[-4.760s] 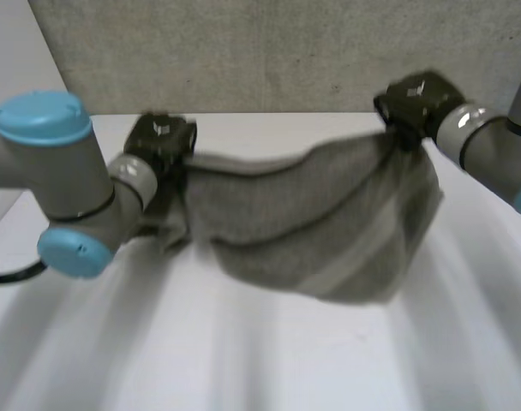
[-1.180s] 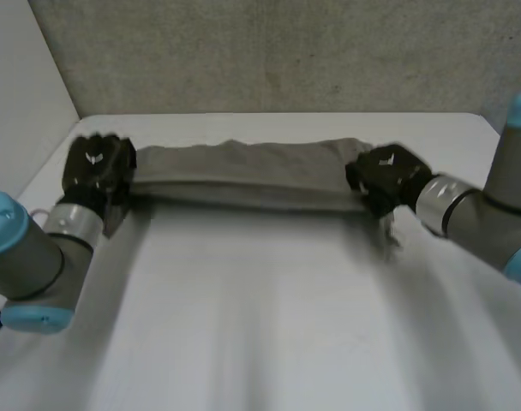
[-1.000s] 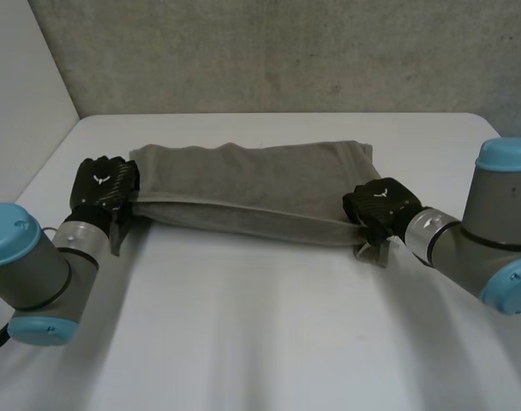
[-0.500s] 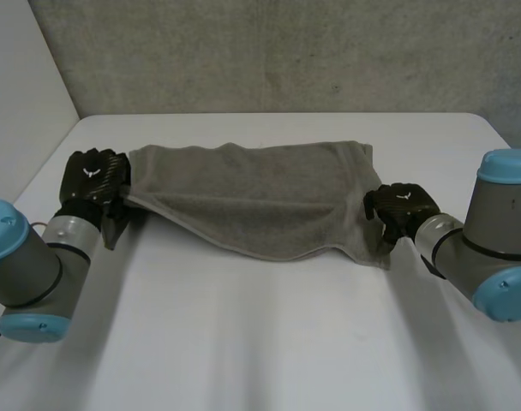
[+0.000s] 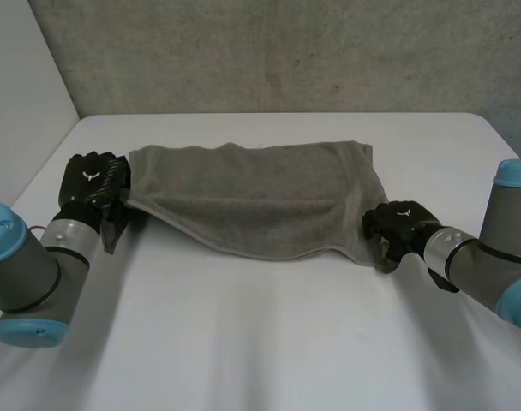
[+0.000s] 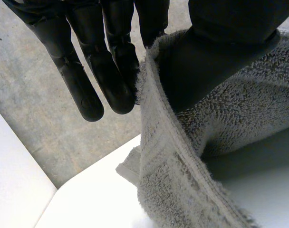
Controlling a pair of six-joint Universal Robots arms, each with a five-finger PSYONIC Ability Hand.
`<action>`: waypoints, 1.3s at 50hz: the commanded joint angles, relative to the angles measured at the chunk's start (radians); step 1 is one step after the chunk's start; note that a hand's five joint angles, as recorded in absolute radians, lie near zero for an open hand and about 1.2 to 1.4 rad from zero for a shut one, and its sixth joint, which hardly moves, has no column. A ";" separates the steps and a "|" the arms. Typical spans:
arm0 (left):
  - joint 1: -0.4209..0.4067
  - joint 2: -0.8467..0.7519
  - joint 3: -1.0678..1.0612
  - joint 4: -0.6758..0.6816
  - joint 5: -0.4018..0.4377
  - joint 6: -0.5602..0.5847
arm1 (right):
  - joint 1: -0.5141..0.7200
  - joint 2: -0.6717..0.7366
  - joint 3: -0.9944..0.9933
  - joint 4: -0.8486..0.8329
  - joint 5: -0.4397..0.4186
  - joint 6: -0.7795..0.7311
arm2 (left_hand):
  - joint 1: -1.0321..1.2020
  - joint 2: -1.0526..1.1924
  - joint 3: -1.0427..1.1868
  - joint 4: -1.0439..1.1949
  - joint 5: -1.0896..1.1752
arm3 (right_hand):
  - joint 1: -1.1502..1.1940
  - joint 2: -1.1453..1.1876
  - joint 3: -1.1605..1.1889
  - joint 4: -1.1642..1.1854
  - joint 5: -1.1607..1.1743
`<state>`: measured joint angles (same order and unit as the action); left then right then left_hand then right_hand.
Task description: Fold the towel.
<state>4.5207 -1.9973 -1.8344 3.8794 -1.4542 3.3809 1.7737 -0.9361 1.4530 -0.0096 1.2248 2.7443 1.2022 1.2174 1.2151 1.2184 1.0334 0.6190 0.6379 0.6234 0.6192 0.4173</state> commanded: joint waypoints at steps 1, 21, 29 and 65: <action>0.001 -0.002 0.000 0.000 0.000 0.000 | -0.010 0.011 -0.002 -0.020 0.002 -0.009 | 0.194 0.179 0.181 0.178 0.188 | -0.017 -0.036 -0.022 -0.018 0.010; 0.000 -0.003 -0.002 0.002 0.000 0.000 | -0.008 0.051 -0.025 -0.059 -0.002 -0.009 | 0.194 0.179 0.181 0.178 0.188 | 0.000 -0.019 -0.004 0.000 0.028; -0.003 -0.006 -0.002 0.002 0.000 0.000 | -0.003 0.054 -0.031 -0.050 -0.002 -0.011 | 0.194 0.179 0.181 0.178 0.188 | -0.038 -0.057 -0.042 -0.038 -0.011; -0.002 0.000 -0.014 0.002 0.000 0.000 | -0.008 0.025 -0.019 -0.012 -0.001 -0.003 | 0.194 0.179 0.181 0.178 0.188 | -0.141 -0.160 -0.145 -0.141 -0.114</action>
<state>4.5191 -1.9972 -1.8481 3.8810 -1.4542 3.3809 1.7643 -0.9076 1.4325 -0.0212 1.2269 2.7385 1.2023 1.2174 1.2151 1.2184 1.0334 0.5034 0.5276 0.5105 0.5218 0.3040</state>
